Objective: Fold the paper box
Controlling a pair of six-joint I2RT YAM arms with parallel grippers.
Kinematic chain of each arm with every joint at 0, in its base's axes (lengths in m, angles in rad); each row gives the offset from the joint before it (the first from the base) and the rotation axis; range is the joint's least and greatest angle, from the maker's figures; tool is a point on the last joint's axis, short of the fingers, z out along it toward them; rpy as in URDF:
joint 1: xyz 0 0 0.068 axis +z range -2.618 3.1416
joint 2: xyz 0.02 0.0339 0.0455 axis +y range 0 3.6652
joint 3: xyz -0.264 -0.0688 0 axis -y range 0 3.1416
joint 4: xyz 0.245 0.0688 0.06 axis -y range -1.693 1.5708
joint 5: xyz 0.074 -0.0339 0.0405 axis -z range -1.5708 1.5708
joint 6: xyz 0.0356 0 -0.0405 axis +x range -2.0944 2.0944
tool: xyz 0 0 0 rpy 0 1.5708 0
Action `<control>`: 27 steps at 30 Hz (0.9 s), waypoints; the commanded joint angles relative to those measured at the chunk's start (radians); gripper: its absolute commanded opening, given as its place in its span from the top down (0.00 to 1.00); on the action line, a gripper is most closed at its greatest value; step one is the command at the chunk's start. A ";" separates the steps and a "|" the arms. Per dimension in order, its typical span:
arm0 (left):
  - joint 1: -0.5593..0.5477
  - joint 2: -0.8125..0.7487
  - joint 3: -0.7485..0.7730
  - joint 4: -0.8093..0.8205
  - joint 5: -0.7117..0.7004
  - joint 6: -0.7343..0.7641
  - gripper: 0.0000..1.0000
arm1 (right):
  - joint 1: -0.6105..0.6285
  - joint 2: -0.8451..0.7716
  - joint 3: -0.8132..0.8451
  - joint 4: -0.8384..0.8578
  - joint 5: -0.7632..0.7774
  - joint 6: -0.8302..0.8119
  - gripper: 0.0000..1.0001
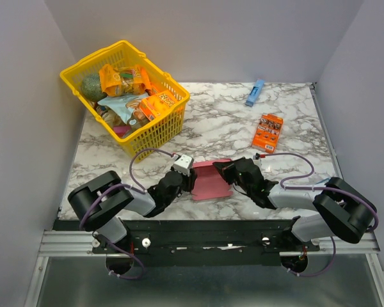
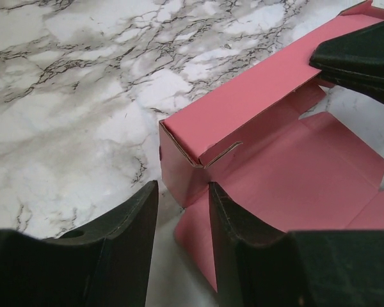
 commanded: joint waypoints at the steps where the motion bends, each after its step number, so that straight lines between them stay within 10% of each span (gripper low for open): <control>1: -0.020 0.039 0.000 0.170 -0.174 -0.003 0.56 | 0.007 0.027 -0.028 -0.081 0.009 -0.040 0.99; 27: -0.034 0.261 -0.008 0.618 -0.206 0.156 0.60 | 0.005 0.032 -0.034 -0.086 -0.008 -0.040 0.99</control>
